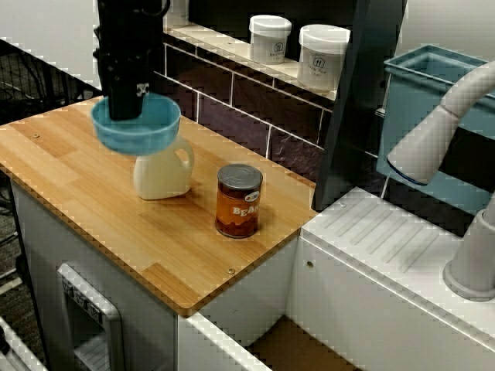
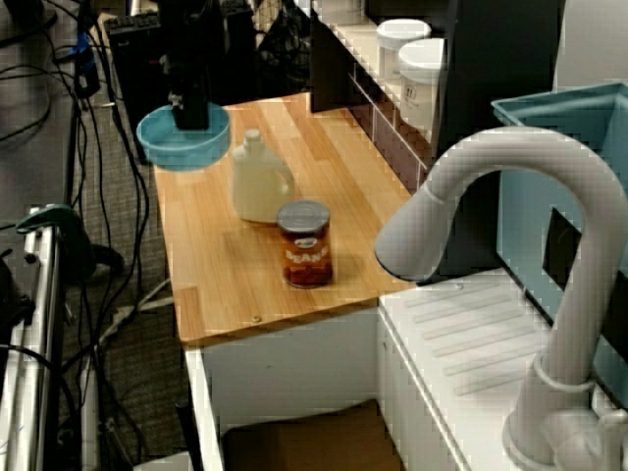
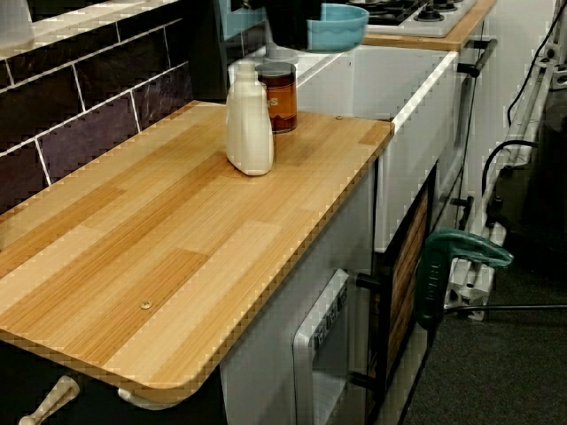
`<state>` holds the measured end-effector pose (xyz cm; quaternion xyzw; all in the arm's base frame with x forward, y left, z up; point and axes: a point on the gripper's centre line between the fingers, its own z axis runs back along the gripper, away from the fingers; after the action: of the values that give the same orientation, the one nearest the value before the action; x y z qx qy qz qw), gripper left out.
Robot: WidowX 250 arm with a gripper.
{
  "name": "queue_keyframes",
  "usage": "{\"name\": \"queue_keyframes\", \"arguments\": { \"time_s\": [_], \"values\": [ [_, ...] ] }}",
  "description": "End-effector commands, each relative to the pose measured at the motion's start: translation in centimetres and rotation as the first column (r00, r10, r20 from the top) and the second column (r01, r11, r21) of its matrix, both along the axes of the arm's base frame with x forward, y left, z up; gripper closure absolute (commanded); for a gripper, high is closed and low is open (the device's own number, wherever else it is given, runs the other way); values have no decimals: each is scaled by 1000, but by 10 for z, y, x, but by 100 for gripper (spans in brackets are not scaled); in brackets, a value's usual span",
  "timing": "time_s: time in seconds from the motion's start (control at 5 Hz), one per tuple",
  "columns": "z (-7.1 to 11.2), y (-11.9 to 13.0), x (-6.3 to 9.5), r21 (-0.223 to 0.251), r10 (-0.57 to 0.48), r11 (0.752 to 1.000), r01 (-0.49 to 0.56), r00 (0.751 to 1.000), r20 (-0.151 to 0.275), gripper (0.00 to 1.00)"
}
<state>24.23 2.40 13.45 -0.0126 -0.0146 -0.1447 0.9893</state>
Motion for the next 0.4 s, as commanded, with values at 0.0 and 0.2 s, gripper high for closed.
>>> {"name": "queue_keyframes", "arguments": {
  "time_s": [0.0, 0.2],
  "values": [
    [-4, -18, -30, 18, -15, 1000, 14, 1000, 12, 100],
    [-20, -30, -33, 44, -18, 999, 18, 1000, 11, 100]
  ]
}}
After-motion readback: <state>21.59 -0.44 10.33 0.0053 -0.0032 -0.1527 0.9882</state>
